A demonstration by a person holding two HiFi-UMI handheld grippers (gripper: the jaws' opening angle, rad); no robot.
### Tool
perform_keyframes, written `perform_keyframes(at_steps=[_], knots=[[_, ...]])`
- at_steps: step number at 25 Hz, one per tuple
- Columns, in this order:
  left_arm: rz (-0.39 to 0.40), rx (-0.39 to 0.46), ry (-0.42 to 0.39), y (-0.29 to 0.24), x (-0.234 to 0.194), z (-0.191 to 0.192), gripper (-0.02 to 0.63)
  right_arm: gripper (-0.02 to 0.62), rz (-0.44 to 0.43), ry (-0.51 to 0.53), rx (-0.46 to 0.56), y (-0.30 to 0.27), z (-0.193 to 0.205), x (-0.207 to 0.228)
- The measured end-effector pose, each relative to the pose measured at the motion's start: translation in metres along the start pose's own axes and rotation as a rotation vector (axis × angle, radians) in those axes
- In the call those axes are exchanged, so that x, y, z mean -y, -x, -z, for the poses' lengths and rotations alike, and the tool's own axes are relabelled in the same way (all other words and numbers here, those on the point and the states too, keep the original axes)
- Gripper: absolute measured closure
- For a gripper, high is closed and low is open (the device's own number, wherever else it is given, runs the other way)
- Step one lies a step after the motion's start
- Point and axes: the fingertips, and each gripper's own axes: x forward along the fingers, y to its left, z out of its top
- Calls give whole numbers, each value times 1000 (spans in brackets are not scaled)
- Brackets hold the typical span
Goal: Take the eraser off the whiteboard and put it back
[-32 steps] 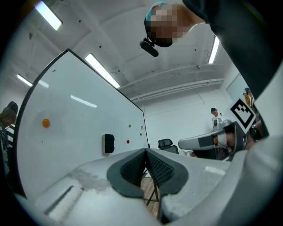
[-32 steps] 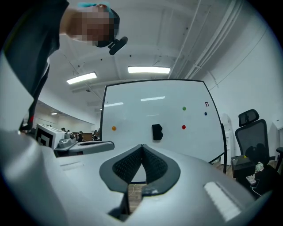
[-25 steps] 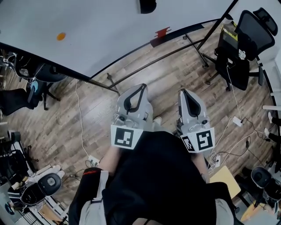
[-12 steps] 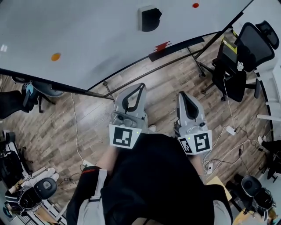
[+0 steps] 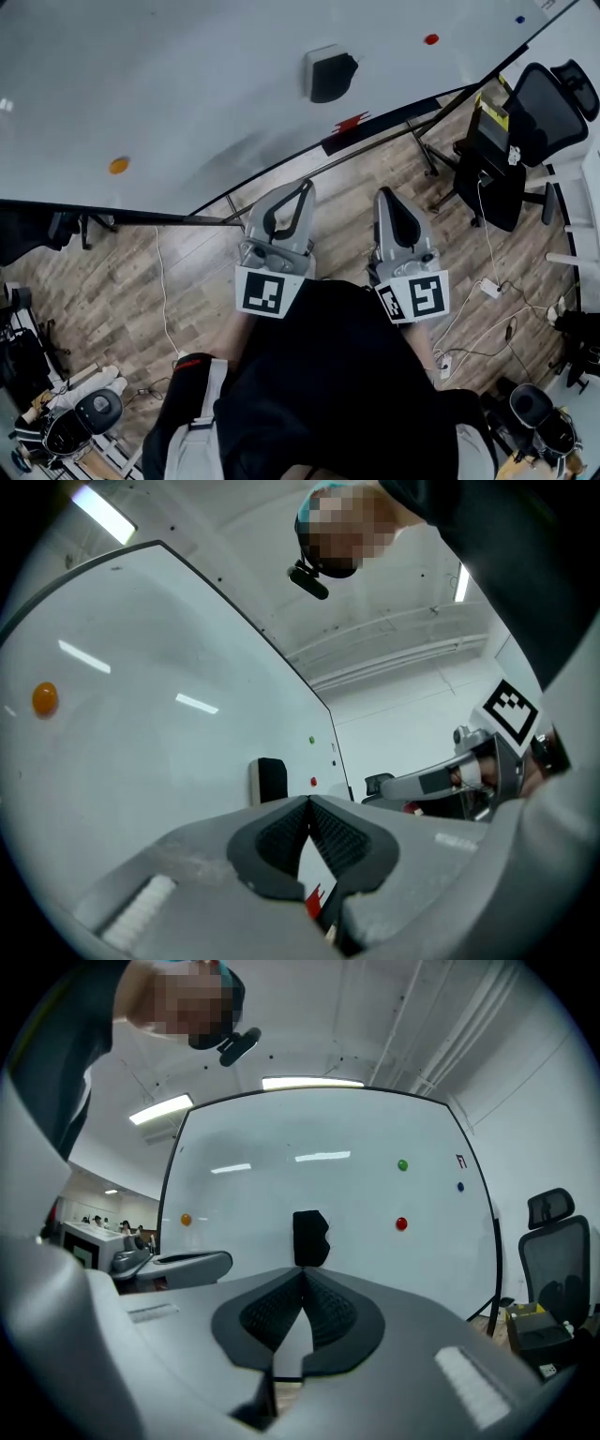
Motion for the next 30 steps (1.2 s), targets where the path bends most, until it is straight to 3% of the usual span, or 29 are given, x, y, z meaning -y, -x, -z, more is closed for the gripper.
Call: perform_keyframes(at_steps=[5, 9, 23, 30], knots=[[5, 13, 4, -11, -22, 2, 604, 604, -10, 39, 10, -30, -7, -8], [18, 35, 5, -17, -37, 2, 604, 528, -61, 49, 17, -53, -9, -20], [17, 47, -14, -23, -66, 5, 603, 311, -28, 37, 49, -113, -25, -7], [-16, 40, -17, -18, -75, 6, 604, 264, -36, 38, 39, -137, -25, -6]])
